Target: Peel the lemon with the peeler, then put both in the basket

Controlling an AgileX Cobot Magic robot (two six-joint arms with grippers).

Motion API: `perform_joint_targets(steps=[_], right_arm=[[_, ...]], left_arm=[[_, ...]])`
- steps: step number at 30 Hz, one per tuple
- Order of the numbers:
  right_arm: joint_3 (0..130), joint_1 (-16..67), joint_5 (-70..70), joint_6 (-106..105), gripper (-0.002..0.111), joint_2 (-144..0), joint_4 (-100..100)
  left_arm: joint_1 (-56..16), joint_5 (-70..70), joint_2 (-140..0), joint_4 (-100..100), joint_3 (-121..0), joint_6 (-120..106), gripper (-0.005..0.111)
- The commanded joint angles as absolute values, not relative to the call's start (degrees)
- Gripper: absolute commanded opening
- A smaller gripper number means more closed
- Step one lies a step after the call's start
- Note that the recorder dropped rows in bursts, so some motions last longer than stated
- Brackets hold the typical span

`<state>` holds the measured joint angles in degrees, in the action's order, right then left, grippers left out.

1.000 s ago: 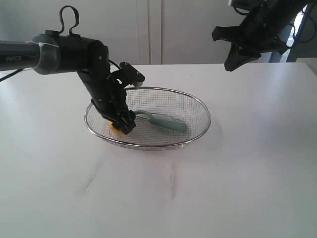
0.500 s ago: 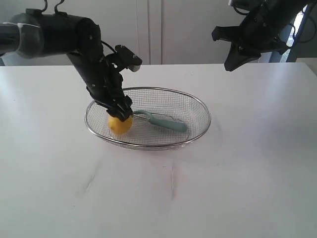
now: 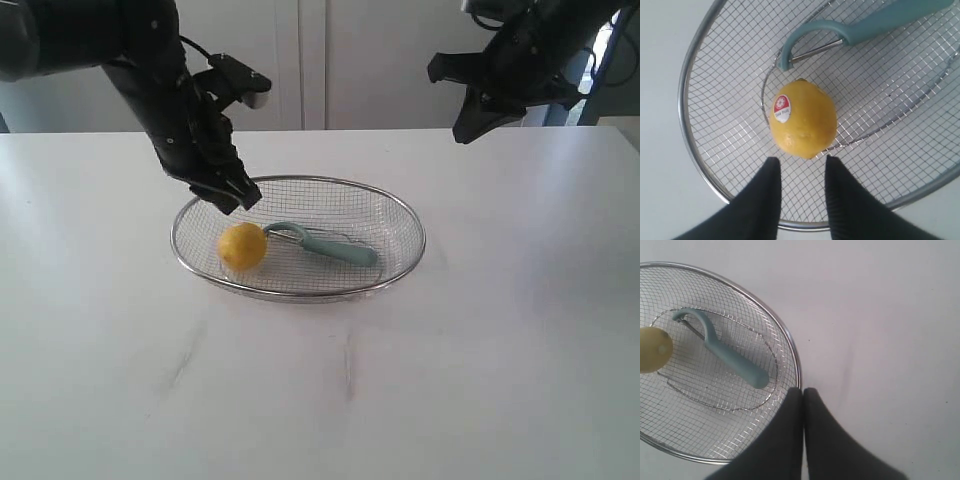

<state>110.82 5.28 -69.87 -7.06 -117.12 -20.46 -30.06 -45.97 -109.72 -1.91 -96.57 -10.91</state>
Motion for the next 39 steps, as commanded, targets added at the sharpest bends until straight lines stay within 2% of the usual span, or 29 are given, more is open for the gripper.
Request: perform_joint_targets(steps=[1, 5, 19, 28, 39], right_arm=[[111.27, 4.99, -69.96, -7.24, 0.0, -116.46, -20.54], [111.27, 4.99, -69.96, -7.24, 0.0, -116.46, -20.54], [111.27, 4.99, -69.96, -7.24, 0.0, -116.46, -20.54], [111.27, 4.99, -69.96, -7.24, 0.0, -116.46, -20.52], [111.27, 4.99, -69.96, -7.24, 0.0, -116.46, -20.52]], left_arm=[[-30.45, -49.08, -108.61, -1.79, -96.76, -9.0, 0.017], [-30.27, -51.48, -108.09, -2.22, -96.76, -8.76, 0.0], [-22.88, -61.33, -106.02, -3.27, -96.76, 0.0, 0.0], [-17.98, -61.6, -106.02, -3.74, -96.76, 3.13, 0.0], [-16.98, -61.79, -106.02, -4.84, -96.76, 3.13, 0.0]])
